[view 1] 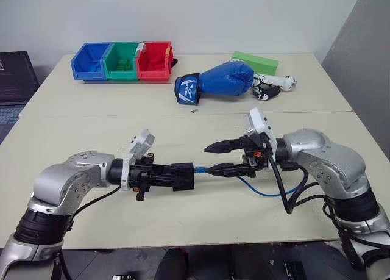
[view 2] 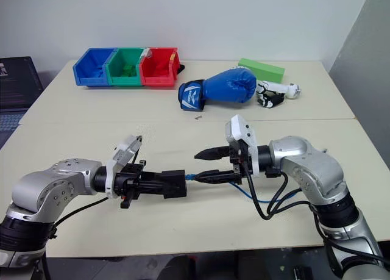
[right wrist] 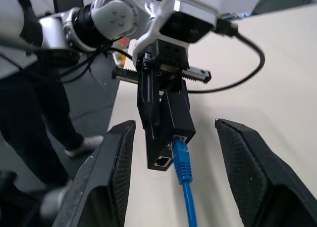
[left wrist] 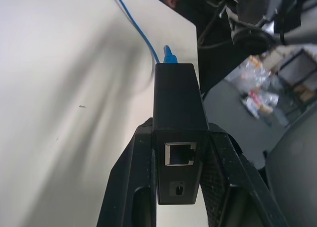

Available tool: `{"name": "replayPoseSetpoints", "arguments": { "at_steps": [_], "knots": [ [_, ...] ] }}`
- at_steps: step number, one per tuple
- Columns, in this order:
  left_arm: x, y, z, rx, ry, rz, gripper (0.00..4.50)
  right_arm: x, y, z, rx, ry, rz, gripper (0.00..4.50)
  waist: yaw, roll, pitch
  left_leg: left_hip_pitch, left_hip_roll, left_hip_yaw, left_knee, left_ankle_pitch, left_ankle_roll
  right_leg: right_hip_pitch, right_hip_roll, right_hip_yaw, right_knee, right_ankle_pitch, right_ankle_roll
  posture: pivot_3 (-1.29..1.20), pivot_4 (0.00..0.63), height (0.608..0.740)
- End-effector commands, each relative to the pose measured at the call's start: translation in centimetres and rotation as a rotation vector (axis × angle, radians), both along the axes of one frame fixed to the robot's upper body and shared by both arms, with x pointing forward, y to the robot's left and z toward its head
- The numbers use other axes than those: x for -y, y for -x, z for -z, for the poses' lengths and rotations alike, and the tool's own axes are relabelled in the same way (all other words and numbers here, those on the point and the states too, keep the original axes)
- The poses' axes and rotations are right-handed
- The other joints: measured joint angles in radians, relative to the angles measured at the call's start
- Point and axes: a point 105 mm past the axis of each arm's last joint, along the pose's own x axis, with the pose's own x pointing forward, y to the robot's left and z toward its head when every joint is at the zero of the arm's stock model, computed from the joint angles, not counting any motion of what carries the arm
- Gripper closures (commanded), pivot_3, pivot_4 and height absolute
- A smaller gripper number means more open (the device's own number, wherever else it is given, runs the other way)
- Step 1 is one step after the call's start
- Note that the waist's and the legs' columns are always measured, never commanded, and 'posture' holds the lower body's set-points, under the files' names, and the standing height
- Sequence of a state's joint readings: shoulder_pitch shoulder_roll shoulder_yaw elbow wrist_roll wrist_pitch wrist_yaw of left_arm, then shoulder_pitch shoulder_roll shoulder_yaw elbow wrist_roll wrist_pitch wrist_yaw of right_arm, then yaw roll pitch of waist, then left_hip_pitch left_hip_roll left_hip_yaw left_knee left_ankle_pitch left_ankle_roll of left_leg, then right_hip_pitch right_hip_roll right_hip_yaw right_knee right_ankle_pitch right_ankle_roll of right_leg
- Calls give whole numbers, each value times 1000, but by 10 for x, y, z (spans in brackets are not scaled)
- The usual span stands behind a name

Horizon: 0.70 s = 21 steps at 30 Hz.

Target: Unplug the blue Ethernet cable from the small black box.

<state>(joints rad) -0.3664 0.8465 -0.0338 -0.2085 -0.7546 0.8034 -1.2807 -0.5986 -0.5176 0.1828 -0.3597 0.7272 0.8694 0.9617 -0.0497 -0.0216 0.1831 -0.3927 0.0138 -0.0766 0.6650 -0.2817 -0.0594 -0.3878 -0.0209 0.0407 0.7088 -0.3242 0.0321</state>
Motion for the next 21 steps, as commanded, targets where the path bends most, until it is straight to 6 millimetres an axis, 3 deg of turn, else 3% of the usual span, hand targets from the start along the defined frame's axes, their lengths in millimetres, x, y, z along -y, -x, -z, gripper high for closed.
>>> {"name": "replayPoseSetpoints", "arguments": {
  "at_steps": [1,7,21],
  "knots": [
    [5,0,-16,101,17,43,3716,-6,-1,-4,-88,-63,57,1774,-1,0,0,0,0,0,0,0,0,0,0,0,0,0,0,0,150,740],
    [5,-2,-18,115,18,42,3716,-11,3,10,-133,-31,67,1774,-1,0,0,-1,-1,1,0,0,0,0,1,-1,-1,0,0,0,150,740],
    [0,-1,-14,110,4,34,3716,-9,2,14,-176,-24,57,1774,-2,0,0,-1,-1,0,0,0,0,0,2,-1,-1,0,0,0,150,740]
  ]
}}
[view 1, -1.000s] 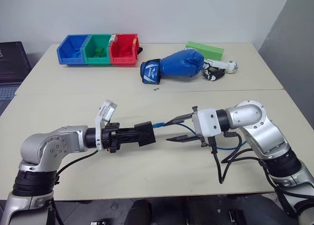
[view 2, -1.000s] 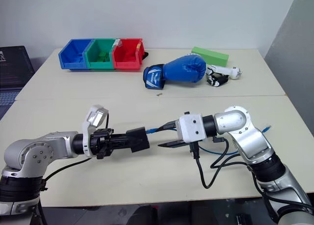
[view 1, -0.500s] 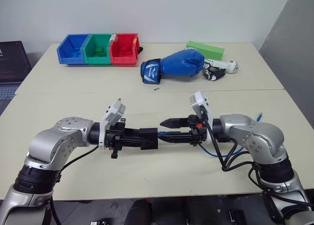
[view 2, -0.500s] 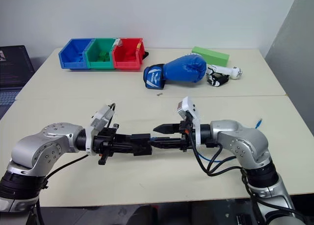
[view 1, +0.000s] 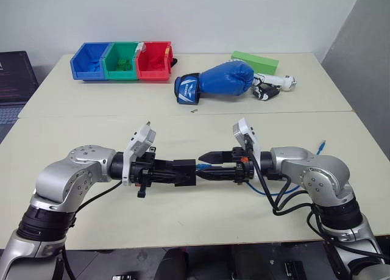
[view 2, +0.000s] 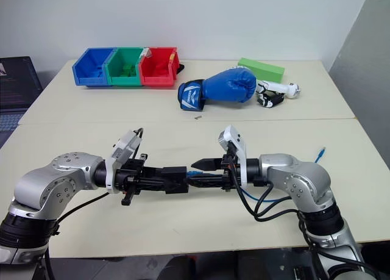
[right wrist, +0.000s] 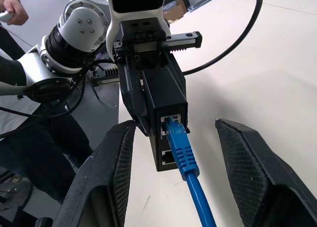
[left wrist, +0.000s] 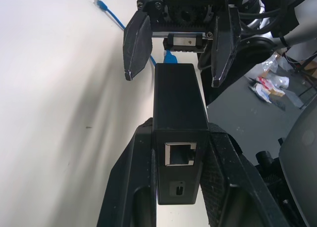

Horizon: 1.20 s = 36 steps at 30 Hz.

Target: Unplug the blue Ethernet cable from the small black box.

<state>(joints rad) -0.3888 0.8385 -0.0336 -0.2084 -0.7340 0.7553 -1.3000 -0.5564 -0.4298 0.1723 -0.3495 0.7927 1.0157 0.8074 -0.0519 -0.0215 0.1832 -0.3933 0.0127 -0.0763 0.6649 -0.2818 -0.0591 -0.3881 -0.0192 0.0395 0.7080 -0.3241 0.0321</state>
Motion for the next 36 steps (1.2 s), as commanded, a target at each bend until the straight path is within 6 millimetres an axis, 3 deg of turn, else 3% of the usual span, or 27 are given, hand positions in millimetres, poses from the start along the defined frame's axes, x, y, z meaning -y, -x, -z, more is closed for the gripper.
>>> {"name": "replayPoseSetpoints", "arguments": {
  "at_steps": [1,2,6,13,14,26,28,34,36],
  "knots": [
    [-2,2,-7,41,-1,7,3716,2,4,-6,11,-15,-29,1774,0,0,0,0,0,0,0,0,0,0,0,0,0,0,0,0,150,740],
    [-2,1,-7,41,0,6,3716,2,4,-5,12,-13,-29,2139,0,0,0,0,0,0,0,0,0,0,0,0,0,0,0,0,150,740],
    [-2,1,-7,42,9,-2,3716,3,5,-4,32,7,-33,2765,0,0,0,0,0,0,0,0,0,0,0,0,0,0,0,0,150,740],
    [0,2,-4,40,1,6,3716,0,5,-4,57,14,-39,4418,0,0,0,0,0,0,0,0,0,0,0,0,0,0,0,0,150,740],
    [0,3,-4,39,-2,8,3716,0,6,-4,59,16,-42,4498,0,0,0,0,0,0,0,0,0,0,0,0,0,0,0,0,150,740],
    [-1,5,-1,37,-6,12,3716,3,8,-1,40,30,-62,4496,0,0,0,0,0,0,0,0,0,0,0,0,0,0,0,0,150,740],
    [-1,5,-1,37,-6,12,3716,5,10,-2,20,19,-77,3795,0,0,0,0,0,0,0,0,0,0,0,0,0,0,0,0,150,740],
    [-1,5,0,37,-7,13,3716,9,13,-1,-20,5,-85,2502,1,0,0,0,0,0,0,0,0,0,0,0,0,0,0,0,150,740],
    [-1,5,0,37,-7,13,3716,9,12,-1,-40,-9,-68,2497,1,0,0,0,0,0,0,0,0,0,0,0,0,0,0,0,150,740]
  ]
}}
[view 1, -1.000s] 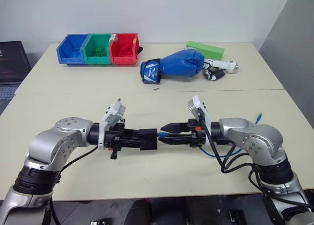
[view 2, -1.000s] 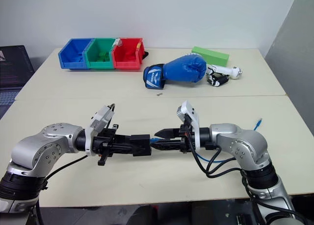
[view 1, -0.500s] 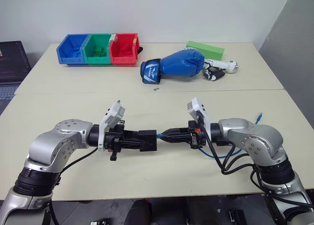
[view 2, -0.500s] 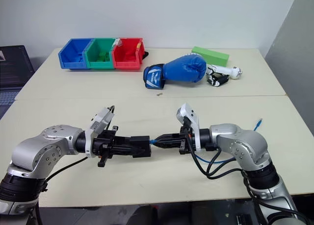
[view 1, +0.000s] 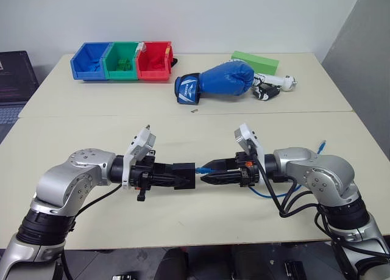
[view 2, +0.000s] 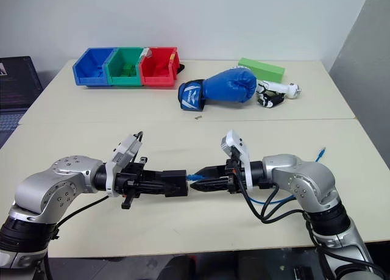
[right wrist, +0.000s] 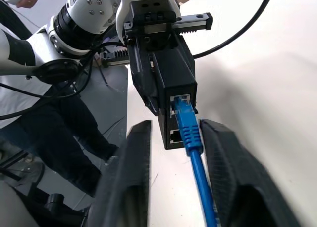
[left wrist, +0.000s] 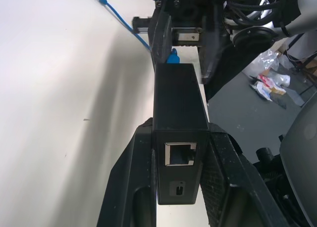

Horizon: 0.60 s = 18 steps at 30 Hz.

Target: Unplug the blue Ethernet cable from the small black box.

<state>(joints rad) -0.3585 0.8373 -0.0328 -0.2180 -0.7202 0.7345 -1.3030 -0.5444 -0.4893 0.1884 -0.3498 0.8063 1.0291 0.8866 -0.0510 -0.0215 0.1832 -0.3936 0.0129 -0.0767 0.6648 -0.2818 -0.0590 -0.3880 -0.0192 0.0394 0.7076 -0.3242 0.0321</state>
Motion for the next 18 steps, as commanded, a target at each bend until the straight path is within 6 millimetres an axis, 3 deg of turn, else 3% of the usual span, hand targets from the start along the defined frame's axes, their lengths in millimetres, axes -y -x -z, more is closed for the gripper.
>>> {"name": "replayPoseSetpoints", "arguments": {
  "at_steps": [1,18],
  "knots": [
    [0,2,-6,36,-1,14,3716,0,2,-8,-11,-50,13,2497,0,0,0,0,0,0,0,0,0,0,0,0,0,0,0,0,150,740],
    [1,2,-5,35,5,11,3716,-4,-5,-4,-15,-61,94,2497,-1,0,0,0,0,0,0,0,0,0,0,0,0,0,0,0,150,740]
  ]
}}
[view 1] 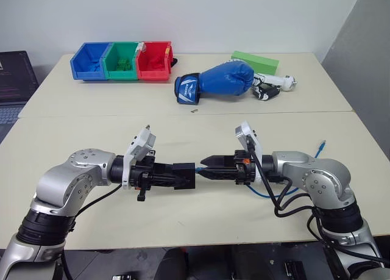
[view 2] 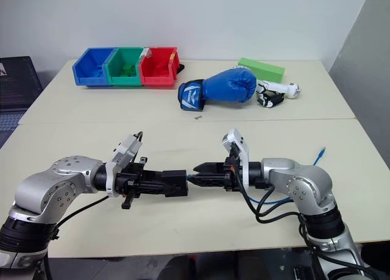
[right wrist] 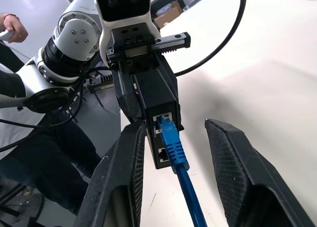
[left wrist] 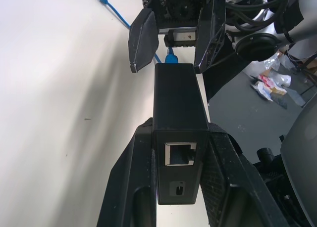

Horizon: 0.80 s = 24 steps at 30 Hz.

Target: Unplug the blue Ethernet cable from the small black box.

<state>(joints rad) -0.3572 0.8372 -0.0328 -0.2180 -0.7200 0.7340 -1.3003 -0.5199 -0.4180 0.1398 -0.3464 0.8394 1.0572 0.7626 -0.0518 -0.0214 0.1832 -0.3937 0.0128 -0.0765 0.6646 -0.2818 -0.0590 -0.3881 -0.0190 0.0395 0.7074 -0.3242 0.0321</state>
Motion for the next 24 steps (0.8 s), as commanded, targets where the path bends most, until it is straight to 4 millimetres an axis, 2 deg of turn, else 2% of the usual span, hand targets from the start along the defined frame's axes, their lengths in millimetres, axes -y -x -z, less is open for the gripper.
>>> {"name": "replayPoseSetpoints", "arguments": {
  "at_steps": [1,24],
  "knots": [
    [1,2,-5,35,5,14,3716,0,4,-3,27,-4,-11,2497,0,0,0,0,0,0,0,0,0,0,0,0,0,0,0,0,150,740],
    [1,3,-3,36,7,11,3716,-2,7,-1,25,8,-28,2497,0,0,0,0,0,0,0,0,0,0,0,0,0,0,0,0,150,740]
  ]
}}
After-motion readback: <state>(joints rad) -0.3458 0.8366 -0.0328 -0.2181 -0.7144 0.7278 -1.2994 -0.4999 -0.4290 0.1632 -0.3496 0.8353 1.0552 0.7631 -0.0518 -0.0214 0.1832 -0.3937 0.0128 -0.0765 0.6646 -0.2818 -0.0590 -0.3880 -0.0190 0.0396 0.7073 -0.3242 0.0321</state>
